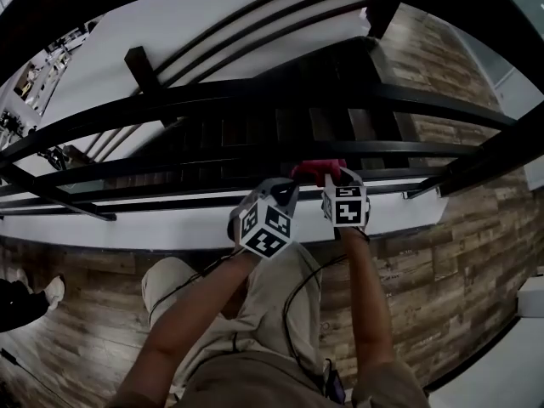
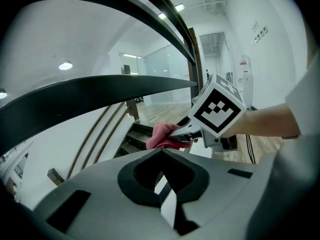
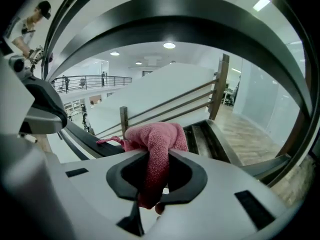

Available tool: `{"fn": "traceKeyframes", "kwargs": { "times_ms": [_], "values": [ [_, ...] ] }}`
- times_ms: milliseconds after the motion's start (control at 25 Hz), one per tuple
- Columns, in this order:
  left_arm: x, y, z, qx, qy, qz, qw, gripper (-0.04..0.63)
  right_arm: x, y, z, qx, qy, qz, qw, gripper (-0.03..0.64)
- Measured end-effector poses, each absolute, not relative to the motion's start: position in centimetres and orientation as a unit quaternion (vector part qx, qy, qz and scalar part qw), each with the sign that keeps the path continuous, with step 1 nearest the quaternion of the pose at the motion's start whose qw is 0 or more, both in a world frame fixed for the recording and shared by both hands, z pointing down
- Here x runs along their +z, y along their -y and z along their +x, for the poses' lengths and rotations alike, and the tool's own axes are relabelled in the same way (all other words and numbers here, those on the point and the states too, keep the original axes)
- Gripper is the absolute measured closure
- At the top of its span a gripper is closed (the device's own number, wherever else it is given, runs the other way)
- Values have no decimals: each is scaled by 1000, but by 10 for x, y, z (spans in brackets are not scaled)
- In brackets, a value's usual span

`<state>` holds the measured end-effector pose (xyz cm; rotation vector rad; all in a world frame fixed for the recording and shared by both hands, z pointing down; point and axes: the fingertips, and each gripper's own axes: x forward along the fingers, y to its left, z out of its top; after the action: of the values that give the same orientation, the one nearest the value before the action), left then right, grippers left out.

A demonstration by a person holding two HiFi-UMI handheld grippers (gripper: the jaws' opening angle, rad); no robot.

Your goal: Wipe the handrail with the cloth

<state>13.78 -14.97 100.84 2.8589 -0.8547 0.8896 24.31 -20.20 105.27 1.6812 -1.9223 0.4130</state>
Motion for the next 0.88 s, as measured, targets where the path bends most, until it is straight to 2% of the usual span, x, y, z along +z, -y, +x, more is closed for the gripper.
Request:
{"fn": "traceKeyframes", "kwargs": {
  "times_ms": [320, 720, 800, 880],
  "values": [
    [1000, 148, 210, 275, 259, 926, 16, 578, 1056, 193, 420, 147, 627, 719, 260, 546],
    [1001, 150, 276, 229, 258, 935, 85, 578, 1050, 191, 641, 128, 483, 818, 286, 546],
    [1002, 144, 290, 222, 249, 938, 97, 578, 1050, 186, 682, 142, 454, 836, 273, 546],
    [1002, 137, 294, 219, 243, 940, 96, 578, 1050, 182, 708, 168, 442, 851, 229, 546]
  ]
}}
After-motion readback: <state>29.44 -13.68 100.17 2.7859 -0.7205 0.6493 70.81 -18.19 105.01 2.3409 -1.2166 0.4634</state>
